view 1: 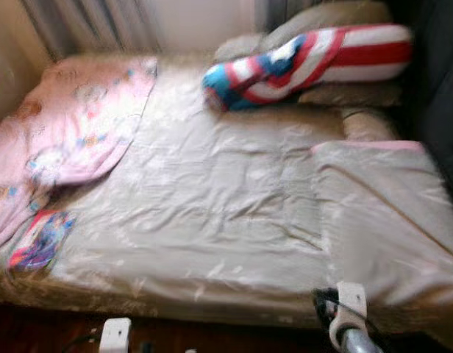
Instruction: Clean up the room
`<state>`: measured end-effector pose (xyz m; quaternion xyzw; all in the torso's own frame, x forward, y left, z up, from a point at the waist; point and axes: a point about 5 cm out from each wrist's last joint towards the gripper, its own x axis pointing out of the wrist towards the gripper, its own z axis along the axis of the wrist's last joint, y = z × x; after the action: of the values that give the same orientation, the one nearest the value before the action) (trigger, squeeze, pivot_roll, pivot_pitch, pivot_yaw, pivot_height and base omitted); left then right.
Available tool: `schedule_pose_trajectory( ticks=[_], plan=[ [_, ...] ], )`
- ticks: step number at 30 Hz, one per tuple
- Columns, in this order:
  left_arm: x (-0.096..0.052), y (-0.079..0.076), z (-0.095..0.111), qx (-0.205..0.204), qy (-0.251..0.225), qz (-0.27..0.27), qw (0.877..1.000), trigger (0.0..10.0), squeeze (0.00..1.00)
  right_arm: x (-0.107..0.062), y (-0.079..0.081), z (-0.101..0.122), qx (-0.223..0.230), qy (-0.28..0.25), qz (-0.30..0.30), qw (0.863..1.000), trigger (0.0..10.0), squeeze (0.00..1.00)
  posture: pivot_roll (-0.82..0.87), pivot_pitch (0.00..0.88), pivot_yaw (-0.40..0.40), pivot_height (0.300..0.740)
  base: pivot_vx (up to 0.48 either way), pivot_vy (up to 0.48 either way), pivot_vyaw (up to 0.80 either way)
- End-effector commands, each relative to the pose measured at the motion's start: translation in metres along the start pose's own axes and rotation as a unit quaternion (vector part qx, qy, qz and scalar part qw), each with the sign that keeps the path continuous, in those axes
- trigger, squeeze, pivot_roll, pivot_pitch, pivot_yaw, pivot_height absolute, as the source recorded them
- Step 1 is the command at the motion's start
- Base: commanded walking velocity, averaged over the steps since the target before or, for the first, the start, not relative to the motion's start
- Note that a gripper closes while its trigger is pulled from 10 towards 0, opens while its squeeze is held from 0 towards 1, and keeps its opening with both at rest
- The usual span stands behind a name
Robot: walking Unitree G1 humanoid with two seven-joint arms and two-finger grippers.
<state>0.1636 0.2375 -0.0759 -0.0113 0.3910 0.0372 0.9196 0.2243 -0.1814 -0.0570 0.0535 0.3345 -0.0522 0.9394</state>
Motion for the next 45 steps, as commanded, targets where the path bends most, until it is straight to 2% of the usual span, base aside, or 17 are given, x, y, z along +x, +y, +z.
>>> schedule_pose_trajectory(
  ticks=[1,9,17,20,23,27,34,45],
  plan=[
    [-0.003,0.0,-0.009,-0.001,0.017,0.001,1.0,10.0,0.0,-0.002,-0.007,-0.004,-0.001,0.007,-0.01,1.0,10.0,0.0,0.01,0.156,0.062,0.74,0.0,0.412,0.0],
    [-0.002,-0.001,-0.007,-0.003,0.014,0.004,1.0,10.0,0.0,-0.003,-0.007,-0.006,-0.001,0.011,-0.005,1.0,10.0,0.0,0.01,0.154,0.056,0.74,0.0,0.41,0.0],
    [-0.001,-0.004,-0.006,-0.009,0.011,0.004,1.0,10.0,0.0,-0.008,-0.008,-0.023,-0.02,0.049,0.012,0.999,10.0,0.0,0.01,0.15,0.044,0.74,0.0,0.411,0.0],
    [0.0,-0.006,-0.006,-0.013,0.012,0.005,1.0,10.0,0.0,-0.014,-0.01,-0.04,-0.044,0.083,0.014,0.995,10.0,0.0,0.01,0.151,0.033,0.74,0.0,0.41,0.0],
    [0.0,-0.006,-0.006,-0.014,0.012,0.005,1.0,10.0,0.0,-0.017,-0.011,-0.046,-0.049,0.093,0.012,0.994,10.0,0.0,0.01,0.153,0.032,0.74,0.0,0.41,0.0],
    [0.0,-0.007,-0.006,-0.017,0.012,0.007,1.0,10.0,0.0,-0.022,-0.007,-0.057,-0.092,0.111,0.035,0.989,10.0,0.0,0.01,0.153,0.028,0.74,0.0,0.41,0.12],
    [0.001,-0.008,-0.004,-0.022,0.009,0.01,1.0,10.0,0.0,-0.023,-0.011,-0.062,-0.067,0.125,0.018,0.99,10.0,0.0,0.0,0.145,0.022,0.74,0.0,0.41,0.38],
    [0.003,-0.01,0.0,-0.023,0.004,0.01,1.0,10.0,0.0,-0.024,-0.012,-0.063,-0.061,0.128,0.011,0.99,10.0,0.0,0.0,0.134,0.02,0.74,0.0,0.41,0.0]
  ],
)
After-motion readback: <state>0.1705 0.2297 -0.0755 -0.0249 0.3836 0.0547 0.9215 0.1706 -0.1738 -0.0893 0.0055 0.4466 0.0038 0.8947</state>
